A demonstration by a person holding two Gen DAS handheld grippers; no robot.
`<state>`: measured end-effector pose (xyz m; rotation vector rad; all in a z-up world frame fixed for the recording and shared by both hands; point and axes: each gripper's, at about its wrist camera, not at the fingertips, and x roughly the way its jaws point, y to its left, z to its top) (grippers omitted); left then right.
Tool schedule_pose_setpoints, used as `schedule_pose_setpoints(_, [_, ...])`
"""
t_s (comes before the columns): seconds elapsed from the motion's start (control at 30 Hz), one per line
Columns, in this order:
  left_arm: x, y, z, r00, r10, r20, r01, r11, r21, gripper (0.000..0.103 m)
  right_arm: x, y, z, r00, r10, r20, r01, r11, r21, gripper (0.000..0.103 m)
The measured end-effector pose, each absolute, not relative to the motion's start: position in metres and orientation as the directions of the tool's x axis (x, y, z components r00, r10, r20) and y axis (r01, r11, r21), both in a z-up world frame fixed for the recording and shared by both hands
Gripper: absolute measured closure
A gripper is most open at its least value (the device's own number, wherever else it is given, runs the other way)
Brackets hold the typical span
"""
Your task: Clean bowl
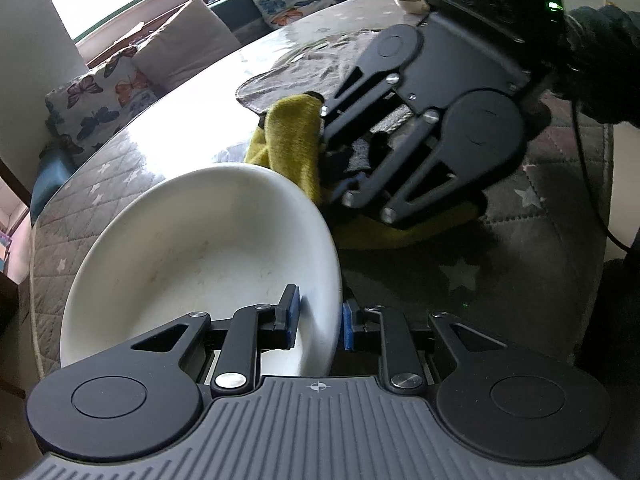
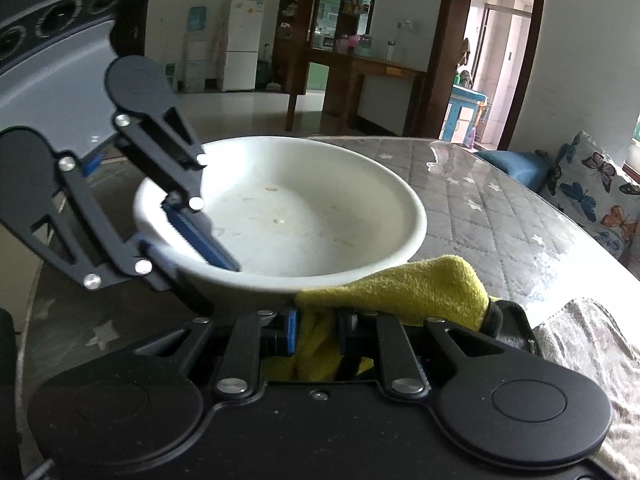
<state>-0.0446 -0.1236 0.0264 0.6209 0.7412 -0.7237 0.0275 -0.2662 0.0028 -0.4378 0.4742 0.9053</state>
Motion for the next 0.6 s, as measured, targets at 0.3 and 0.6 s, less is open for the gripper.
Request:
schedule_pose_setpoints(0.3, [-0.047,-0.121,0.025,0.519,-0.354,-0.778,0.766,0.596,0.24,0.081,0.043,-0.262,0.0,0.565,0.61,-0.556,-0.802,0.565,-0.194,0.084])
schedule_pose_setpoints(0.6, [-0.042,-0.134,0.026,0.54,-0.324,-0.776,0.736,0.629,0.25,0.079,0.042,-0.262,-0.001,0.568,0.611,-0.551,-0.802,0.562,-0.203,0.084])
